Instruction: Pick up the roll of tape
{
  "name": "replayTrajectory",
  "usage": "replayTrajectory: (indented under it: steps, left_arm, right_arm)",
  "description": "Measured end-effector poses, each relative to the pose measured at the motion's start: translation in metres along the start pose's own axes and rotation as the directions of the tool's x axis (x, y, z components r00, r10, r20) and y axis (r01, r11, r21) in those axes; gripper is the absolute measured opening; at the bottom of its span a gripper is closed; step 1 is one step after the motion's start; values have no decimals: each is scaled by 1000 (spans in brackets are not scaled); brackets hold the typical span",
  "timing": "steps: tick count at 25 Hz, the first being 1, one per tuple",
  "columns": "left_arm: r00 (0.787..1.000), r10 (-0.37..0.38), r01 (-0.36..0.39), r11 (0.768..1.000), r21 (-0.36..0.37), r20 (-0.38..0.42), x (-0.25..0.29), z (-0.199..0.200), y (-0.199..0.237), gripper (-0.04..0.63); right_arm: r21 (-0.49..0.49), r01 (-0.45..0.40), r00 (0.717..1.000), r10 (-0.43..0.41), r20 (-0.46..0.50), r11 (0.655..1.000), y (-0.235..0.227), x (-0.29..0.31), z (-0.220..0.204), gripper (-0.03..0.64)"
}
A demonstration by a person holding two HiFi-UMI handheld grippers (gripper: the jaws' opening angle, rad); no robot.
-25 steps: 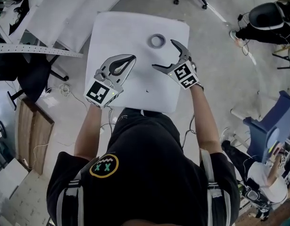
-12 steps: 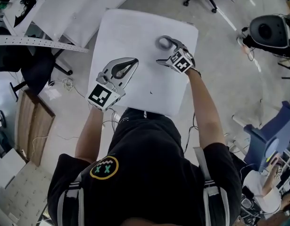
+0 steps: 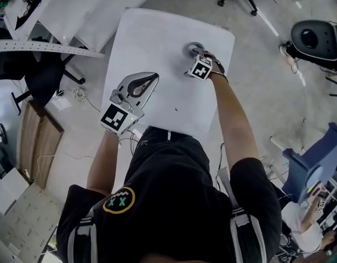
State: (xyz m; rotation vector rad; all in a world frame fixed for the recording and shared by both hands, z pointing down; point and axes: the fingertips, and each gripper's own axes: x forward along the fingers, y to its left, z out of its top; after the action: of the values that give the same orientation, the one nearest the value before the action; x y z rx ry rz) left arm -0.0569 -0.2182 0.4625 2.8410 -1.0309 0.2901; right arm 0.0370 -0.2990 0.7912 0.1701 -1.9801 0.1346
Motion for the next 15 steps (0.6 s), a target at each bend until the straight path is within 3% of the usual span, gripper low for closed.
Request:
replayTrajectory:
  steps: [5, 10, 15]
  left_arm:
    - [1000, 21, -21, 999, -39, 0, -1, 5, 1, 15]
    - [999, 31, -31, 999, -43, -9, -9, -5, 6, 15]
    - [1000, 28, -29, 998, -58, -11, -6, -2, 0, 15]
  right_arm:
    - [-71, -37, 997, 32, -69, 997, 4, 20, -6, 569]
    - [-101, -14, 995, 5, -98, 995, -2, 27, -8, 514]
    - [-129, -5, 991, -12, -134, 992, -1, 28, -14, 500]
